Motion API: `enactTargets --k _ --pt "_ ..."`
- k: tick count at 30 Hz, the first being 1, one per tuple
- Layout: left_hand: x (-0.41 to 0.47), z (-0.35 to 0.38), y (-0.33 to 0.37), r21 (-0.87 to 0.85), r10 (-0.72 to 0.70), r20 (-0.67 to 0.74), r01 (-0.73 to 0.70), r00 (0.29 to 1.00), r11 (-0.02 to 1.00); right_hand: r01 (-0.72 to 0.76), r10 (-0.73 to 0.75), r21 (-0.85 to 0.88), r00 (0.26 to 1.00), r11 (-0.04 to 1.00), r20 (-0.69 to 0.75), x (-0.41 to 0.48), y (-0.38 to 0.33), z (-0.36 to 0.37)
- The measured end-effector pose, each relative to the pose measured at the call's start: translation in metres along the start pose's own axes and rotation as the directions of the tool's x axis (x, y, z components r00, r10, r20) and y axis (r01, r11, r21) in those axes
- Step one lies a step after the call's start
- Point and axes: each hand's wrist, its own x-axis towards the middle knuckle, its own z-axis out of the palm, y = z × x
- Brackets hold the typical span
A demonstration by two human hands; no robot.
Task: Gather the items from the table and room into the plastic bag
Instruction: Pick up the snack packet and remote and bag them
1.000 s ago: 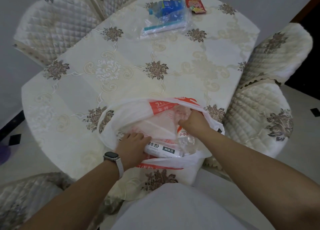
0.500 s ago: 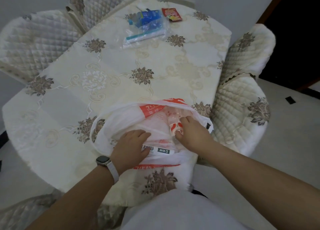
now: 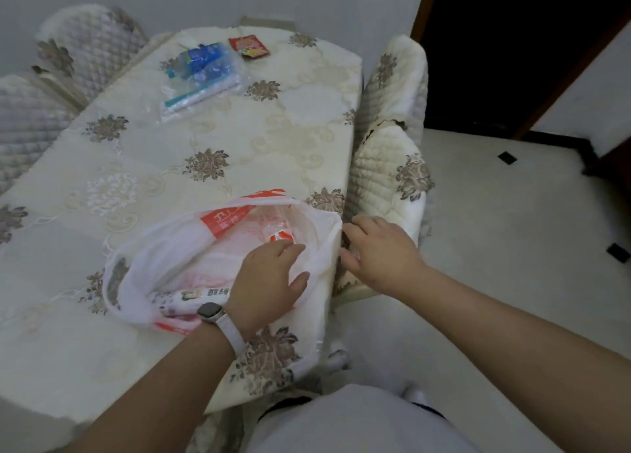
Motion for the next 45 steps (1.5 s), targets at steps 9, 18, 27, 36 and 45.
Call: enactTargets --k 9,18,27,36,45 --pt "0.061 0.022 0.178 0.172 0.208 -0.126 -0.185 0.970 0.968 -0.022 0.027 0.027 0.978 0.999 -0.208 -0.086 0.161 -0.043" --pt "0.141 0.058 0.323 0.211 0.275 -0.049 -0.259 0.960 0.942 -0.141 0.138 0.013 0.937 0.990 -0.320 -0.162 0.321 -0.064" --pt "0.242 0.088 0.375 0.196 0.357 -0.046 -0.341 0.933 0.919 -0.224 0.221 0.029 0.915 0.974 -0.338 -0.150 0.409 -0.067" --pt "0.412 0.133 0.383 0.091 0.414 -0.071 -0.408 0.907 0.908 -0.313 0.300 -0.031 0.930 0.949 -0.211 -0.051 0.520 -0.070" --pt "0.581 0.121 0.369 0.052 0.430 -0.114 -0.427 0.896 0.903 -0.357 0.344 -0.060 0.925 0.932 -0.160 0.085 0.609 -0.112"
